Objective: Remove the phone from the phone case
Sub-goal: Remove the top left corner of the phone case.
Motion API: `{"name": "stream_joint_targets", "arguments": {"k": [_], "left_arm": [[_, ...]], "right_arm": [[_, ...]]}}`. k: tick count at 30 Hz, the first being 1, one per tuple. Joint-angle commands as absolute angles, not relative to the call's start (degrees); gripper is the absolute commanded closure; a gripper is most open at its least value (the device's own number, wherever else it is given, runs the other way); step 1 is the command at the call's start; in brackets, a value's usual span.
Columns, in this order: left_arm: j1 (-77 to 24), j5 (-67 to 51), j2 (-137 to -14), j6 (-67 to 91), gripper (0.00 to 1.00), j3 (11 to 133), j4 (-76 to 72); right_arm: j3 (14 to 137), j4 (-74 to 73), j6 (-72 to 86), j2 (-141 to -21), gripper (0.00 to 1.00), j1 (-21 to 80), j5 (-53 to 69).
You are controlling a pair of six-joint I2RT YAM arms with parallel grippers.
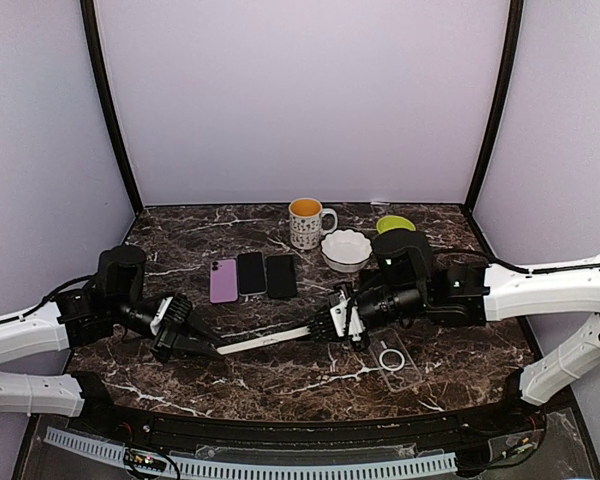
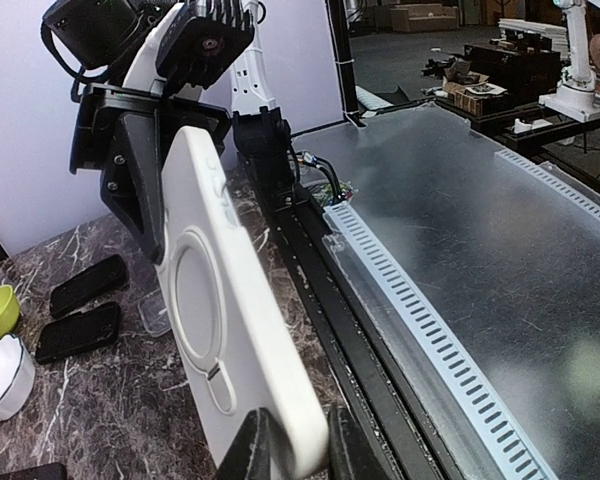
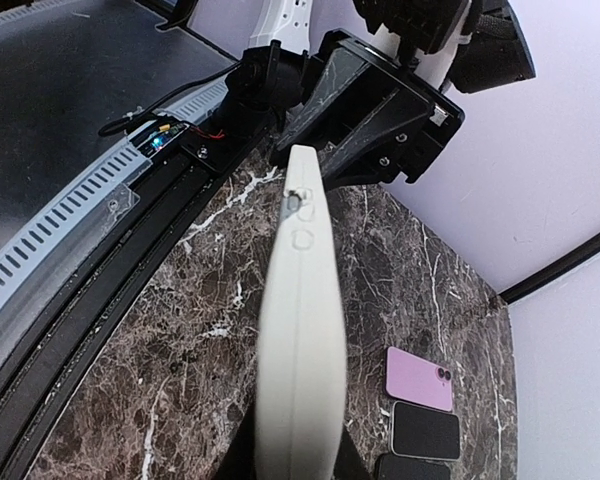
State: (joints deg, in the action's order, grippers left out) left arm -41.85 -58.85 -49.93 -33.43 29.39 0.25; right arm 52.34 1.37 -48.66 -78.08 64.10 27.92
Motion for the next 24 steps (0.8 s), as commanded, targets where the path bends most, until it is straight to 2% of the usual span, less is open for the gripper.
{"name": "stream_joint_targets", "arguments": {"k": [1,24], "left_arm": [[-42.8,-63.4,-51.6,-32.7,0.81,29.6,-0.4],[-43.6,-65.2,-53.7,-33.8,0.85,30.7,6.4]], "right_arm": [[52.7,14.7,-55.1,-77.3,1.00,66.8,25.4],[52.9,13.2,-61.3,-77.2,1.00,70.8,23.5]]}}
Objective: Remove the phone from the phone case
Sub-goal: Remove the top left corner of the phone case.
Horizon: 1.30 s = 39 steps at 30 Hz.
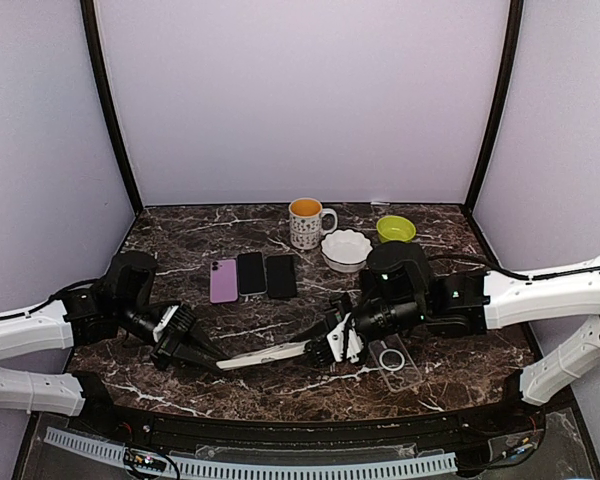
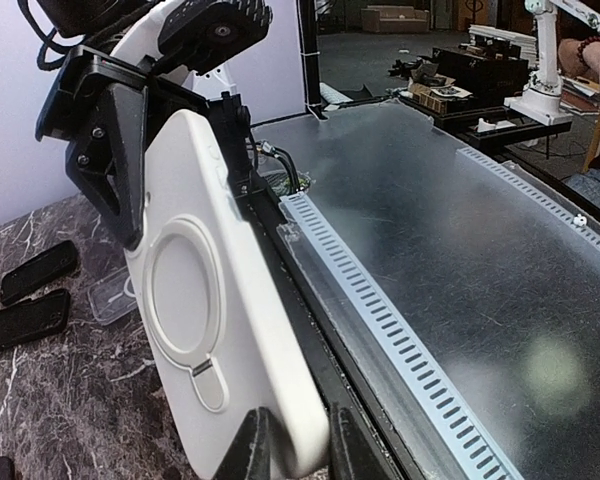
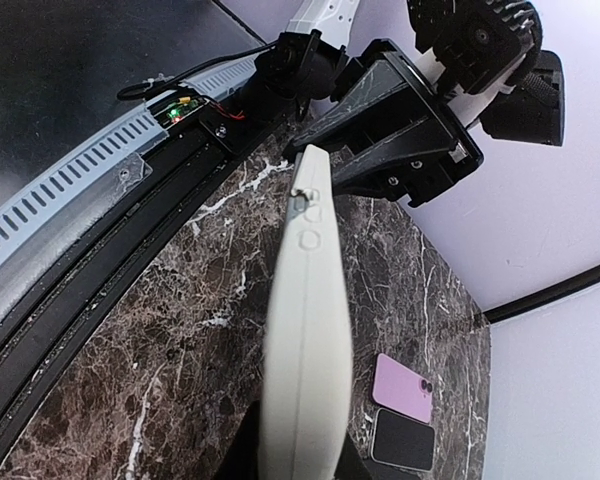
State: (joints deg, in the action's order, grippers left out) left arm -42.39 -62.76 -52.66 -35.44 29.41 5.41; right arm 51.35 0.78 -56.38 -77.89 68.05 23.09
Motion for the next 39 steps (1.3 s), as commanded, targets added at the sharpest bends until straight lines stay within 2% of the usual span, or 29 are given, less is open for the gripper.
{"name": "stream_joint_targets", "arguments": {"k": [1,29,31,36,39], "left_arm": [[-43.7,-65.3,-53.8,-33.8,0.84,30.7,6.7],[-44.4,-63.2,-55.2,-34.8,0.87,31.0,9.2],[-44.3,-62.7,-54.8,-34.8,0.85,30.9,9.0],[-44.4,-58.5,-51.2,-35.4,0.61,29.6,6.5],[-44.3,-55.8,-48.6,-35.8,0.55,28.3,3.2]], "right_arm": [[52.9,13.3,-61.6,-77.2,1.00,71.0,23.2],[53.9,14.0,-69.9,-78.5,1.00,74.1,19.8],[53.9,14.1,-69.5,-78.6,1.00,74.1,19.4],[52.7,15.5,-67.0,-77.5,1.00,74.0,18.7],[51.9,15.3,-65.7,-76.8,1.00,74.1,17.9]]}}
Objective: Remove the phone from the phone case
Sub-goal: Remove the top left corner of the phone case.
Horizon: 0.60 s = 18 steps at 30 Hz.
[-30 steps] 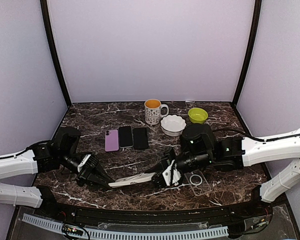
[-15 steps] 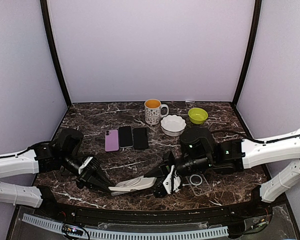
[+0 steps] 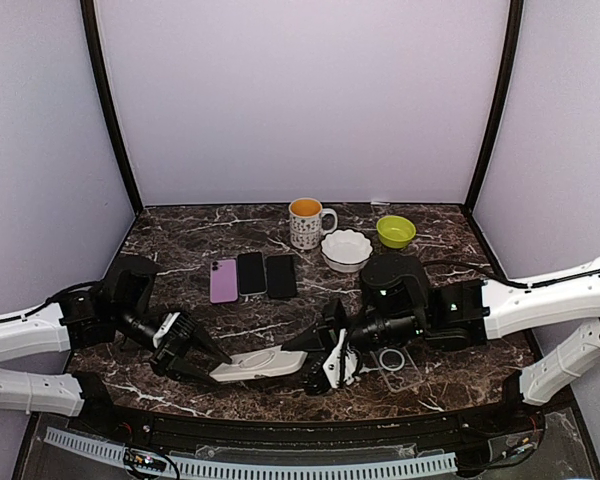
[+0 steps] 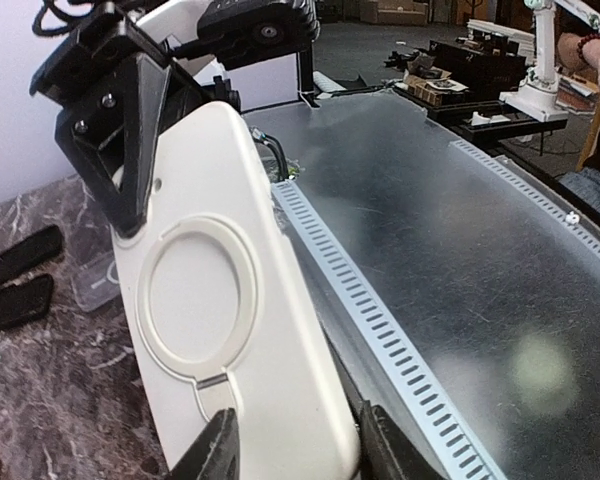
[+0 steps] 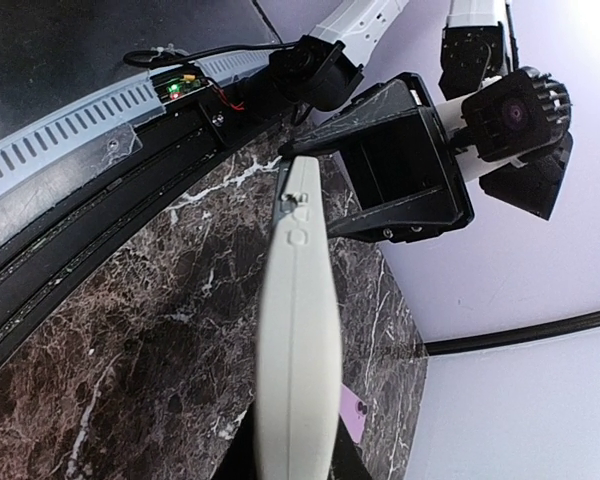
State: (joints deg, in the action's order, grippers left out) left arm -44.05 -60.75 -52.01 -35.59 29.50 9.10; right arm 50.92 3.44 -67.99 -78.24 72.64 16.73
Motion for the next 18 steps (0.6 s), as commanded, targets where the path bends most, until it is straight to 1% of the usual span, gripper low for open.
{"name": "stream_joint_targets", "arguments": {"k": [1,7,10,14,18], "left_arm": [[-44.3,-54.8,-47.3,-35.9,0.55,27.7,2.6],[-44.3,-52.1,-44.0,-36.7,0.53,27.0,0.2],[-44.3,-51.2,-41.9,-37.1,0.48,27.2,0.2],[-44.3,-48.9,-37.2,-35.5,0.42,25.5,-4.9],[-44.1,-45.4,-33.2,-33.2,0.39,23.4,-10.7]], "right_arm": [[51.5,15.4,-65.3,-76.6,1.00,74.1,17.7],[48.8,13.2,-62.9,-74.0,1.00,73.9,14.4],[46.6,13.1,-59.6,-72.1,1.00,72.7,13.4],[44.2,16.0,-53.3,-69.7,1.00,70.6,13.3],[43.2,20.1,-46.4,-68.1,1.00,68.5,15.6]]}}
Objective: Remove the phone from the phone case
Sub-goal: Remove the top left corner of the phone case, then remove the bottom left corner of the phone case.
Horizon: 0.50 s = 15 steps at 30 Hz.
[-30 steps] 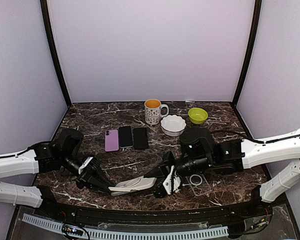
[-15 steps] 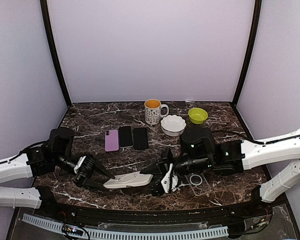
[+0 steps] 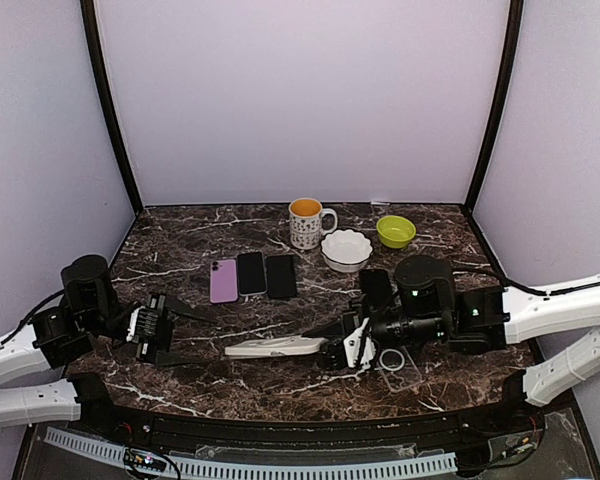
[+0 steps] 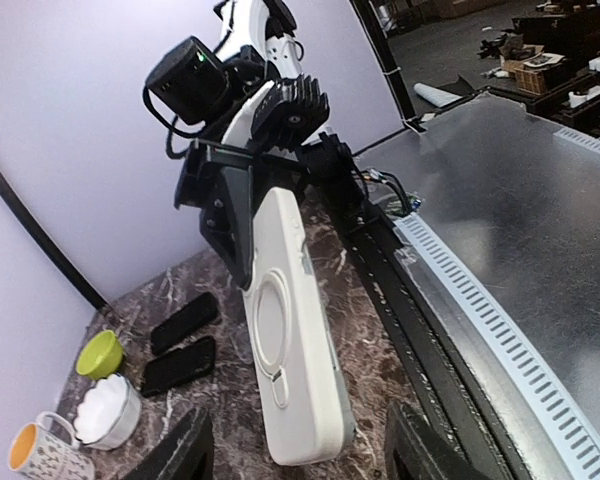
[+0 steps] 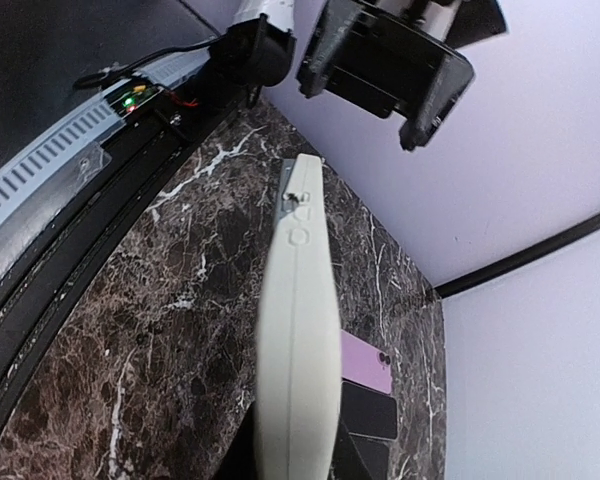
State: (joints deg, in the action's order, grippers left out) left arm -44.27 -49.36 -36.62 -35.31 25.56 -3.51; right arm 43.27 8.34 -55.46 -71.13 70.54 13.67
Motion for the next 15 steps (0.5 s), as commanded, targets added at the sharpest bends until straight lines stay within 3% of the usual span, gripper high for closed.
{"name": "stream_joint_targets", "arguments": {"k": [1,15], "left_arm": [[-44.1,-45.1,-32.7,-33.0,0.39,23.2,-12.2],[-41.5,-40.9,-29.3,-28.0,0.45,19.1,-25.2]], "right_arm": [[43.1,20.9,-44.8,-67.8,1.00,67.9,16.1],[48.6,28.2,-23.6,-67.5,1.00,64.2,32.9]]}}
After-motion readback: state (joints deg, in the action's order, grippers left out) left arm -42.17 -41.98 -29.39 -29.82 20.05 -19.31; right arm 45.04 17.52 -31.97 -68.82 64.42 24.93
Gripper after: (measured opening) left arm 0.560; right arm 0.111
